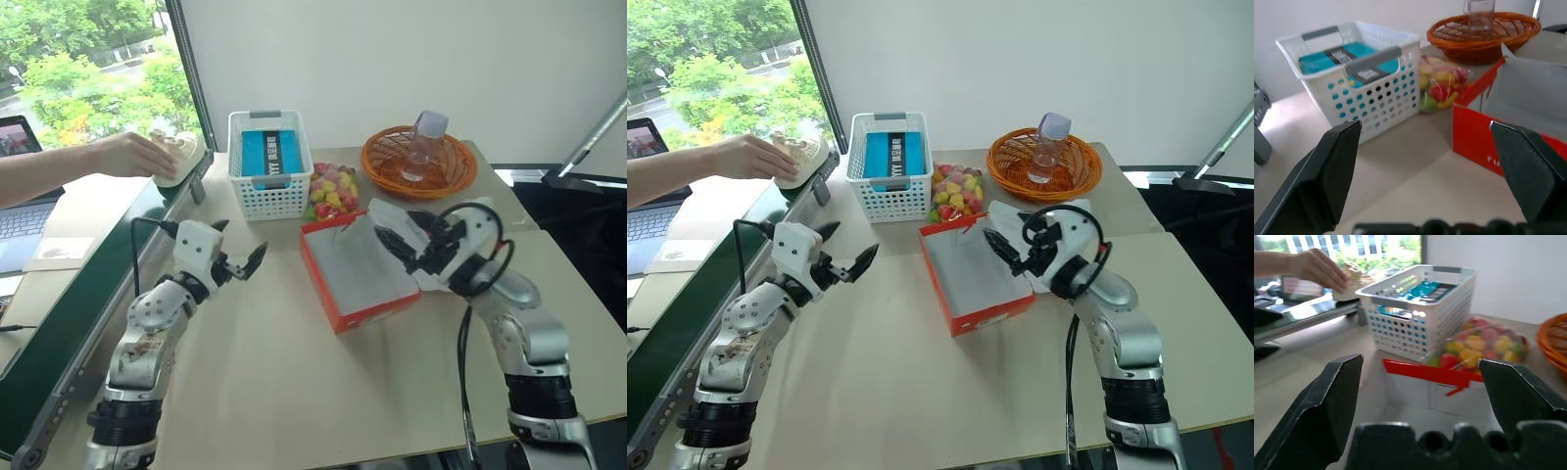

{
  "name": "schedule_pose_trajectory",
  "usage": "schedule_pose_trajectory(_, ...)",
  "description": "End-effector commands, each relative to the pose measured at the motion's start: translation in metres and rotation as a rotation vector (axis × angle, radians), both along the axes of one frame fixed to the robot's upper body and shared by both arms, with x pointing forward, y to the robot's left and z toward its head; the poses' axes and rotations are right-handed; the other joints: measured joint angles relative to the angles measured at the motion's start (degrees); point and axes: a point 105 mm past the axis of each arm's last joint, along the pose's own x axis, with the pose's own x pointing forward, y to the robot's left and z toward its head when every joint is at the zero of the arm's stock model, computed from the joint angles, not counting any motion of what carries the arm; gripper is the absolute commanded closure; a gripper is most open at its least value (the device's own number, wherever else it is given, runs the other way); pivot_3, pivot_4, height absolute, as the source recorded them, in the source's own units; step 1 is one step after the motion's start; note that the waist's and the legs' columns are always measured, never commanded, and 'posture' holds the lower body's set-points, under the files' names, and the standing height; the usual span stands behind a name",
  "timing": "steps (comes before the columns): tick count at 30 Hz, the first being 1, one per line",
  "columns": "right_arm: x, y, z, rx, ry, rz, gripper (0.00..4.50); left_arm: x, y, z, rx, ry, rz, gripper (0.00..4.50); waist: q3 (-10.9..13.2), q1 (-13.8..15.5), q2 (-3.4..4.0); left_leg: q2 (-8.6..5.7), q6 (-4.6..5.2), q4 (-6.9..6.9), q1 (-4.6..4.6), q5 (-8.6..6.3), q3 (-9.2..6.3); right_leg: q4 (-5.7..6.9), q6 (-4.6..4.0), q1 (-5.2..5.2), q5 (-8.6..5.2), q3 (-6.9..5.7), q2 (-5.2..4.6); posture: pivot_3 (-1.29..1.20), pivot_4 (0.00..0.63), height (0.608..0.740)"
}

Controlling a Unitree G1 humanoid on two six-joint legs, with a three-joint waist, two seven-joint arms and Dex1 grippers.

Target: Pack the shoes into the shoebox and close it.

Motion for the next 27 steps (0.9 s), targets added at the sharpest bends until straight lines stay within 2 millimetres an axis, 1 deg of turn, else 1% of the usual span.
schedule_pose_trajectory(1,-0.007,0.029,0.017,0.012,-0.008,0.148,0.03,0.000,0.012,0.020,-0.007,-0.048,0.062,0.00,0.01,0.23,-0.02,-0.01,0.00,0.00,0.00,0.00,-0.01,0.00,-0.02,0.02,-0.01,-0.01,0.00,0.00,0.150,0.740)
schedule_pose_trajectory(3,-0.011,0.044,0.023,0.027,-0.003,0.218,0.03,0.003,0.026,0.027,-0.030,-0.052,0.118,0.00,0.03,0.21,-0.05,0.00,0.00,0.00,-0.02,0.00,0.00,-0.01,-0.02,0.00,-0.01,-0.01,-0.01,0.00,0.150,0.740)
schedule_pose_trajectory(5,-0.013,0.055,0.028,0.029,-0.003,0.264,0.03,0.005,0.044,0.036,-0.037,-0.070,0.182,0.00,0.05,0.16,-0.08,0.00,0.00,0.01,-0.03,0.00,0.00,0.00,0.01,-0.02,0.04,-0.01,-0.01,0.00,0.150,0.740)
schedule_pose_trajectory(7,-0.014,0.061,0.030,0.023,-0.002,0.293,0.03,0.006,0.059,0.043,-0.047,-0.079,0.229,0.00,0.07,0.15,-0.13,0.02,0.00,0.00,-0.08,0.00,0.00,0.02,0.08,-0.10,0.11,-0.01,0.01,0.00,0.150,0.740)
schedule_pose_trajectory(9,-0.015,0.068,0.031,0.015,-0.004,0.320,0.03,0.008,0.084,0.047,-0.051,-0.070,0.316,0.00,0.07,0.14,-0.13,0.02,0.00,0.00,-0.09,0.00,0.00,0.01,0.09,-0.10,0.20,-0.02,0.01,0.00,0.150,0.740)
schedule_pose_trajectory(10,-0.014,0.071,0.031,0.011,-0.006,0.326,0.03,0.010,0.103,0.045,-0.058,-0.042,0.407,0.00,0.07,0.13,-0.13,0.01,-0.01,0.00,-0.09,0.00,0.00,0.01,0.05,-0.10,0.25,-0.02,0.00,0.00,0.150,0.740)
schedule_pose_trajectory(11,-0.013,0.072,0.031,0.011,-0.008,0.329,0.03,0.010,0.117,0.043,-0.071,-0.022,0.480,0.00,0.07,0.12,-0.13,0.02,-0.01,0.00,-0.09,0.00,0.00,0.01,0.06,-0.10,0.26,-0.03,0.01,0.00,0.150,0.740)
schedule_pose_trajectory(12,-0.013,0.073,0.031,0.012,-0.008,0.330,0.03,0.009,0.125,0.041,-0.090,-0.003,0.528,0.00,0.07,0.11,-0.13,0.02,-0.01,0.00,-0.09,0.00,0.00,0.02,0.07,-0.10,0.27,-0.03,0.01,0.00,0.150,0.740)
schedule_pose_trajectory(15,-0.013,0.074,0.030,0.010,-0.006,0.329,0.03,0.006,0.135,0.035,-0.116,0.026,0.583,0.00,0.10,0.07,-0.19,0.01,-0.01,0.00,-0.10,0.00,0.00,0.01,0.11,-0.11,0.28,-0.04,0.00,0.00,0.150,0.740)
schedule_pose_trajectory(17,-0.013,0.073,0.027,0.004,0.003,0.322,0.03,0.000,0.146,0.031,-0.128,0.041,0.633,0.00,0.12,0.24,-0.25,0.01,-0.01,0.00,-0.12,-0.01,0.00,0.01,0.00,-0.11,0.34,-0.07,0.00,0.00,0.150,0.740)
schedule_pose_trajectory(19,-0.013,0.072,0.025,0.000,0.009,0.315,0.03,-0.004,0.152,0.027,-0.134,0.057,0.662,0.00,0.14,0.23,-0.28,0.02,-0.03,0.01,-0.13,-0.02,0.00,0.00,-0.08,-0.13,0.39,-0.07,-0.01,0.00,0.150,0.740)
schedule_pose_trajectory(20,-0.013,0.071,0.025,-0.002,0.010,0.312,0.03,-0.005,0.153,0.024,-0.135,0.064,0.667,0.00,0.15,0.24,-0.30,0.02,-0.04,0.00,-0.15,-0.02,0.00,0.01,-0.09,-0.15,0.39,-0.07,-0.01,0.00,0.150,0.740)
schedule_pose_trajectory(24,-0.008,0.067,0.029,0.033,0.014,0.275,0.03,-0.004,0.149,0.004,-0.139,0.151,0.651,0.00,0.14,0.18,-0.30,0.03,-0.04,0.00,-0.14,-0.02,0.01,0.01,-0.14,-0.17,0.41,-0.08,-0.01,0.00,0.150,0.740)
schedule_pose_trajectory(27,-0.006,0.063,0.028,0.023,0.012,0.257,0.03,-0.006,0.152,-0.005,-0.159,0.185,0.678,0.00,0.15,0.18,-0.31,0.04,-0.05,0.00,-0.15,-0.03,0.01,0.01,-0.17,-0.19,0.41,-0.08,-0.01,0.00,0.150,0.740)
